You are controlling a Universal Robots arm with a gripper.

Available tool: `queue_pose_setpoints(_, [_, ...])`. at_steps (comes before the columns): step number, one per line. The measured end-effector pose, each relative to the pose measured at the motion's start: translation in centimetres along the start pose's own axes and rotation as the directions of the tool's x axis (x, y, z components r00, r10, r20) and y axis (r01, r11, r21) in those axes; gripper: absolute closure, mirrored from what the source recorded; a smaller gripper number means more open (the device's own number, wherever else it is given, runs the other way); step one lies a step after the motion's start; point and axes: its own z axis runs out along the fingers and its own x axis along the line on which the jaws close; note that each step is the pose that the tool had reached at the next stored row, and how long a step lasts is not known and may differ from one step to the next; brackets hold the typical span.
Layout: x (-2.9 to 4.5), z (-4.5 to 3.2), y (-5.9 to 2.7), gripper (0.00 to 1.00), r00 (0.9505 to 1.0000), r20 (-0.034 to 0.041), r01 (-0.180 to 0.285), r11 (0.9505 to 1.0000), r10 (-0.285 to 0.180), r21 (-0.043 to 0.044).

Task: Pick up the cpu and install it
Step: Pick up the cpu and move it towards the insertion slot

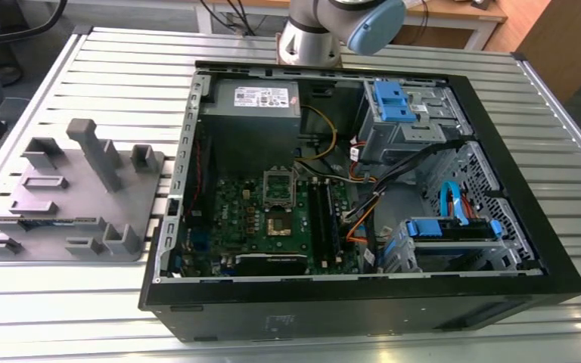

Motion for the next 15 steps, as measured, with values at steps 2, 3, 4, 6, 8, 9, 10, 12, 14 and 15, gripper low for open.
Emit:
queue_pose_setpoints(2, [0.0,-0.11,0.0,0.53,1.0,0.0002,0.0,1.0,0.0,-0.0001])
queue_pose_setpoints(3, [0.0,-0.11,0.0,0.53,1.0,0.0003,0.0,1.0,0.0,-0.0002])
queue_pose_setpoints(4, [-0.01,-0.14,0.0,0.53,1.0,0.0001,0.0,1.0,0.0,0.0])
queue_pose_setpoints(6, [-0.01,-0.16,0.0,0.53,1.0,0.0,0.0,1.0,0.0,0.0])
queue_pose_setpoints(8, [-0.01,-0.19,0.0,0.53,1.0,-0.0001,0.0,1.0,0.0,0.0001])
queue_pose_setpoints(9, [-0.01,-0.22,0.0,0.53,1.0,-0.0001,0.0,1.0,0.0,0.0001])
queue_pose_setpoints(10, [-0.01,-0.26,0.0,0.53,1.0,-0.0003,0.0,1.0,0.0,0.0001])
queue_pose_setpoints(12, [-0.02,-0.37,0.0,0.53,1.0,0.0,0.0,1.0,0.0,0.0])
queue_pose_setpoints(14, [-0.02,-0.51,0.01,0.53,1.0,-0.0001,0.0,1.0,0.0,0.0001])
queue_pose_setpoints(15, [-0.03,-0.59,0.01,0.53,1.0,-0.0001,0.0,1.0,0.0,0.0001])
